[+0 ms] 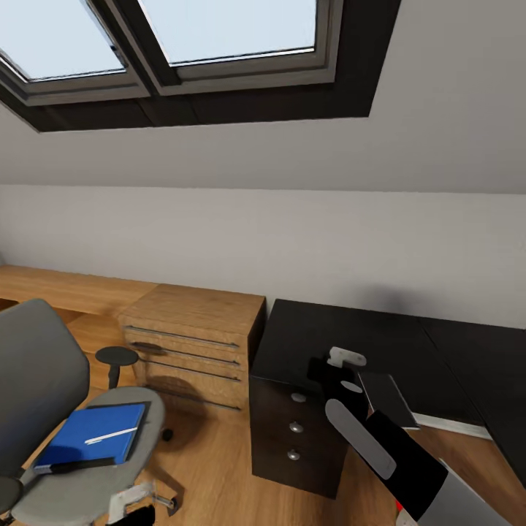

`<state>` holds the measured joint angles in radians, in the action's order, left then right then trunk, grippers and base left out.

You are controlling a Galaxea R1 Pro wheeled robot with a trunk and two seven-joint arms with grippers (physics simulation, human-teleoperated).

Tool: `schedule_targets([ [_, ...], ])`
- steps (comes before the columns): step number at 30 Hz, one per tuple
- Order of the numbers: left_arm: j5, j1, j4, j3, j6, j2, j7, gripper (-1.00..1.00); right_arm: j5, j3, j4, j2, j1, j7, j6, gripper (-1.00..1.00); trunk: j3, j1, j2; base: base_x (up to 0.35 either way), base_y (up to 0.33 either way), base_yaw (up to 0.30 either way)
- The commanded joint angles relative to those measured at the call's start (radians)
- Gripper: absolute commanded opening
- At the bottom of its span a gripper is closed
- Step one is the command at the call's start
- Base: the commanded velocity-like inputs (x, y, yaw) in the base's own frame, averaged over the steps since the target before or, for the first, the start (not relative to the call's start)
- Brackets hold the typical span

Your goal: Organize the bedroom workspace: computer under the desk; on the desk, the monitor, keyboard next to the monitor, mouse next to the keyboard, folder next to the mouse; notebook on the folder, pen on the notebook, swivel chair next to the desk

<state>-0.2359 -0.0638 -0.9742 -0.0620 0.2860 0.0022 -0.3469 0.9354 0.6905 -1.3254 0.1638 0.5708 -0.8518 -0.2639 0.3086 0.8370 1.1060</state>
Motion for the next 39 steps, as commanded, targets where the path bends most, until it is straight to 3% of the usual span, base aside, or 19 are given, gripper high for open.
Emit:
schedule_targets([
  [1, 0.013, -0.001, 0.043, 0.017, -0.057, 0.001, -0.005, 1.0, 0.004, 0.002, -0.001, 0.001, 0.001, -0.004, -0.004, -1.0, 0.001, 0.0, 0.001, -0.001, 0.0, -0.001],
  [2, 0.028, 0.0, 0.088, 0.03, -0.1, 0.001, -0.005, 1.0, 0.003, 0.001, 0.0, 0.002, 0.001, -0.004, -0.003, -1.0, 0.001, 0.0, 0.001, 0.0, 0.0, 0.0],
  [6, 0.036, -0.001, 0.139, 0.039, -0.122, 0.0, -0.007, 1.0, 0.003, 0.001, 0.002, 0.002, 0.001, -0.003, -0.003, -1.0, 0.001, 0.0, 0.001, 0.0, 0.0, -0.059],
  [13, 0.037, -0.001, 0.161, 0.046, -0.125, -0.002, -0.007, 1.0, 0.003, 0.001, 0.01, 0.001, 0.001, -0.001, -0.002, -1.0, 0.001, 0.0, 0.001, 0.0, 0.0, -0.233],
  [20, 0.037, -0.001, 0.183, 0.078, -0.138, -0.003, -0.009, 1.0, 0.003, 0.001, 0.013, 0.002, 0.001, 0.0, -0.001, -1.0, 0.001, 0.0, 0.001, 0.0, 0.0, -0.258],
  [36, 0.037, -0.001, 0.21, 0.079, -0.18, -0.004, -0.009, 1.0, 0.002, -0.005, 0.039, 0.001, 0.001, 0.004, 0.012, -1.0, 0.001, 0.0, 0.001, 0.0, 0.0, -0.262],
  [39, 0.037, -0.001, 0.211, 0.079, -0.181, -0.004, -0.009, 1.0, 0.001, -0.006, 0.085, -0.001, 0.001, 0.005, 0.019, -1.0, 0.001, 0.0, 0.001, 0.0, 0.0, -0.264],
])
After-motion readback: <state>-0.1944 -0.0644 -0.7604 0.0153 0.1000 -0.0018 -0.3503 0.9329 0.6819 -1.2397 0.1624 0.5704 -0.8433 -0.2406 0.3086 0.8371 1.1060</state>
